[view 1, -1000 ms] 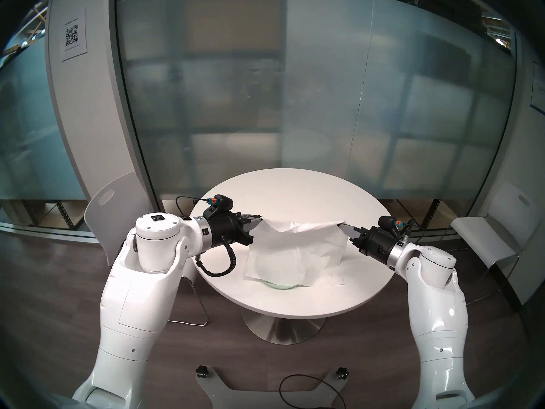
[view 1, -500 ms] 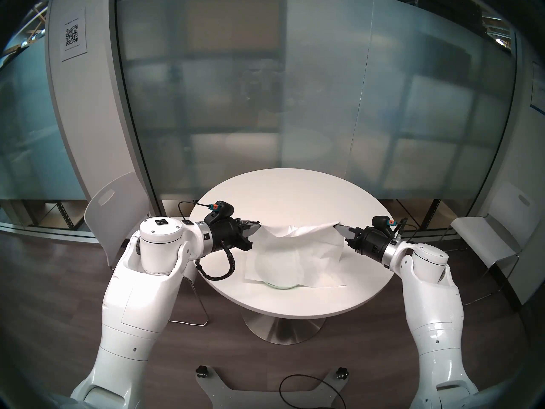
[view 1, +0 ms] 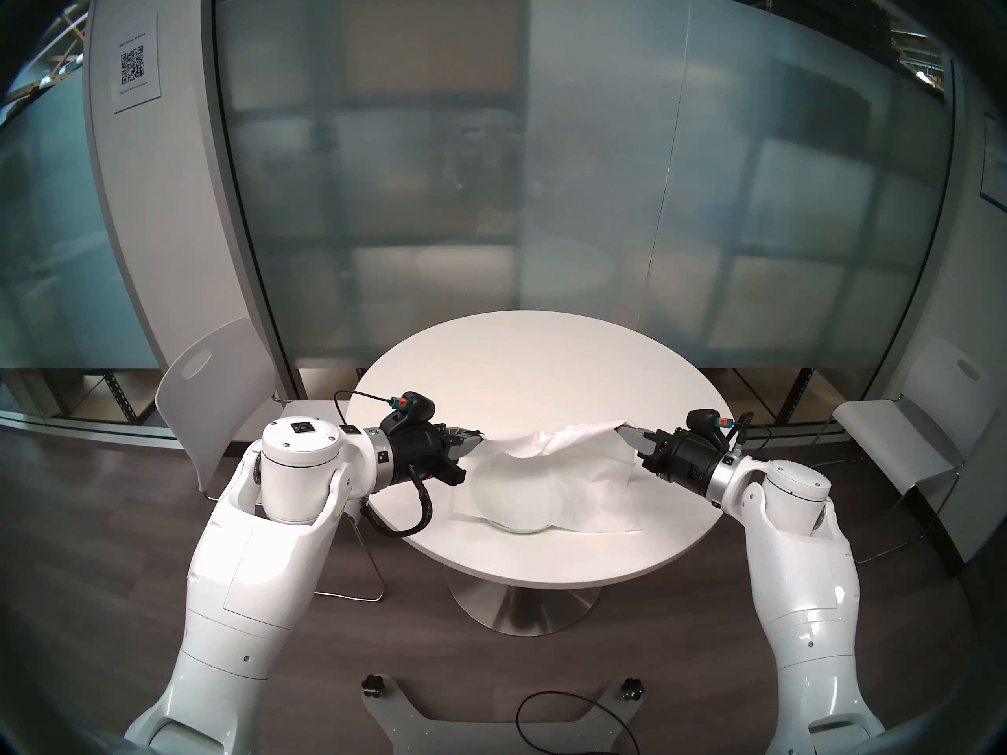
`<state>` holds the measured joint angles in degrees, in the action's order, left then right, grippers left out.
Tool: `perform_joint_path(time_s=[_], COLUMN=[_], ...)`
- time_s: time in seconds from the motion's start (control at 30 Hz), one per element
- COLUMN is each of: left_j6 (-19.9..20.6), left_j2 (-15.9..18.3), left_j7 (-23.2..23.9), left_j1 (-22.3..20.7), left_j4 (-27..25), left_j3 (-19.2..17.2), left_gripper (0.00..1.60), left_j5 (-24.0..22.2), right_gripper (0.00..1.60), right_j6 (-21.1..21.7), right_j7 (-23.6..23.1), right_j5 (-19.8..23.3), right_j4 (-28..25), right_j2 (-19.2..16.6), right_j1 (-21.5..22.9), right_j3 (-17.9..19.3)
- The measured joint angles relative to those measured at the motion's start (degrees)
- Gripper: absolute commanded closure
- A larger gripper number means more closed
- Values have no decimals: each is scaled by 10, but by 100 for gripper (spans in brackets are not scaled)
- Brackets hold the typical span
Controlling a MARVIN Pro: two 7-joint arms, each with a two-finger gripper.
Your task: Fold the napkin in half twice and place it beside the plate
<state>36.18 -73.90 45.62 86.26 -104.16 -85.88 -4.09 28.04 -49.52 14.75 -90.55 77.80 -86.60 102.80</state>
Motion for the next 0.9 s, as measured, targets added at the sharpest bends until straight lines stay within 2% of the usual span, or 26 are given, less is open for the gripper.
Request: perform_joint_path(time_s=[0.37,0.9], left_j6=[-3,-5], left_j2=[8,22], left_j7=[6,18], left_j1=[15,22], left_j4=[-1,4], left_j3=[2,6], left_gripper=[160,160], left_j5=[7,20], right_gripper=[160,160], right_j6=[0,-16], right_j7=[0,-4], right_j5=[-9,-50], right_j4=[-6,-2], right_j2=[-4,-19], right_j1=[-24,-42], right_j3=[-1,-8])
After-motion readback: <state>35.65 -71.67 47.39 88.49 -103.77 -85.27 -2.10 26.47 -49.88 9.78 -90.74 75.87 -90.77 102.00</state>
